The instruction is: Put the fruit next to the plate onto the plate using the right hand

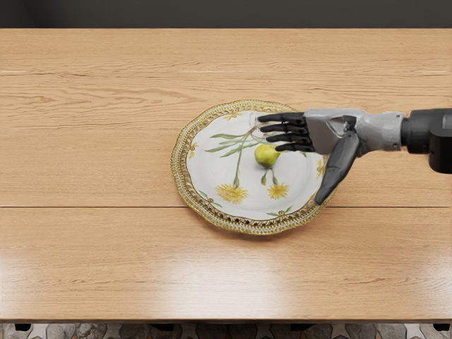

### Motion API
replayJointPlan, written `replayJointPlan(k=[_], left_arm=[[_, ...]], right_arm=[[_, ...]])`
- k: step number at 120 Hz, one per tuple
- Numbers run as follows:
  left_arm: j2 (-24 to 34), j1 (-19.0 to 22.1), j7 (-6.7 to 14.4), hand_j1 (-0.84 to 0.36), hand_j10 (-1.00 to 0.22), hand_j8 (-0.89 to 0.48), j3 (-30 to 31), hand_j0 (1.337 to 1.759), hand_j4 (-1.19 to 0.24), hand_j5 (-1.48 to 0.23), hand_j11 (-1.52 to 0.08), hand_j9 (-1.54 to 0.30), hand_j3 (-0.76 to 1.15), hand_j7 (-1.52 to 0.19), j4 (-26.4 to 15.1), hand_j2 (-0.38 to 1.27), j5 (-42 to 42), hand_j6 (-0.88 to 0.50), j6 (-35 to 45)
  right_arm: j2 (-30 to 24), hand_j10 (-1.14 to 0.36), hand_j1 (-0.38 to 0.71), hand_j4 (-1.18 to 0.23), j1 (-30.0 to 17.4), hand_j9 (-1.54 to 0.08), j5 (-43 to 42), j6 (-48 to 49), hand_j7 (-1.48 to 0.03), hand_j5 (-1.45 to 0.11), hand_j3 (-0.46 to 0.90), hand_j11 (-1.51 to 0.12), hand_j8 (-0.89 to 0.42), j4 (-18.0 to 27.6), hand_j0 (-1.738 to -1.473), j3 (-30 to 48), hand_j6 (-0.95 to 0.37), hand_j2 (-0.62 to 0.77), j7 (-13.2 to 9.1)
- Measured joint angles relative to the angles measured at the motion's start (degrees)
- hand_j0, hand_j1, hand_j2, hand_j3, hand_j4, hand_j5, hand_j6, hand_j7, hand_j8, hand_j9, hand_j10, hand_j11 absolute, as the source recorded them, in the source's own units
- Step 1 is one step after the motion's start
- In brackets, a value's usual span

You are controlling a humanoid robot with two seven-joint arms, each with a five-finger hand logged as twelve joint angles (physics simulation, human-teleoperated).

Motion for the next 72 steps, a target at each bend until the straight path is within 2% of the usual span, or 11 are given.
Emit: replayJointPlan(k=[45, 56, 72], left_arm=[[0.0, -1.32, 0.0, 0.35, 0.0, 0.0, -0.13, 1.658, 0.0, 0.0, 0.0, 0.0, 0.0, 0.0, 0.0, 0.0, 0.0, 0.0, 0.0], [0.0, -1.16, 0.0, 0.35, 0.0, 0.0, -0.12, 1.658, 0.0, 0.0, 0.0, 0.0, 0.0, 0.0, 0.0, 0.0, 0.0, 0.0, 0.0], [0.0, -0.93, 0.0, 0.35, 0.0, 0.0, -0.1, 1.658, 0.0, 0.0, 0.0, 0.0, 0.0, 0.0, 0.0, 0.0, 0.0, 0.0, 0.0]], right_arm=[[-8.16, 0.0, -0.35, 0.0, -1.51, 0.0, 13.29, 0.94, 0.0, 0.0, 0.0, 0.0, 0.0, -12.84, -1.658, 0.99, 0.0, 0.0, 0.0], [-9.21, 0.0, -0.35, 0.0, -1.89, 0.0, 15.76, 0.96, 0.0, 0.0, 0.0, 0.0, 0.0, -16.56, -1.658, 1.09, 0.0, 0.0, 0.0], [-9.76, 0.0, -0.35, 0.0, -2.18, 0.0, 17.52, 0.98, 0.0, 0.0, 0.0, 0.0, 0.0, -19.72, -1.658, 1.19, 0.0, 0.0, 0.0]])
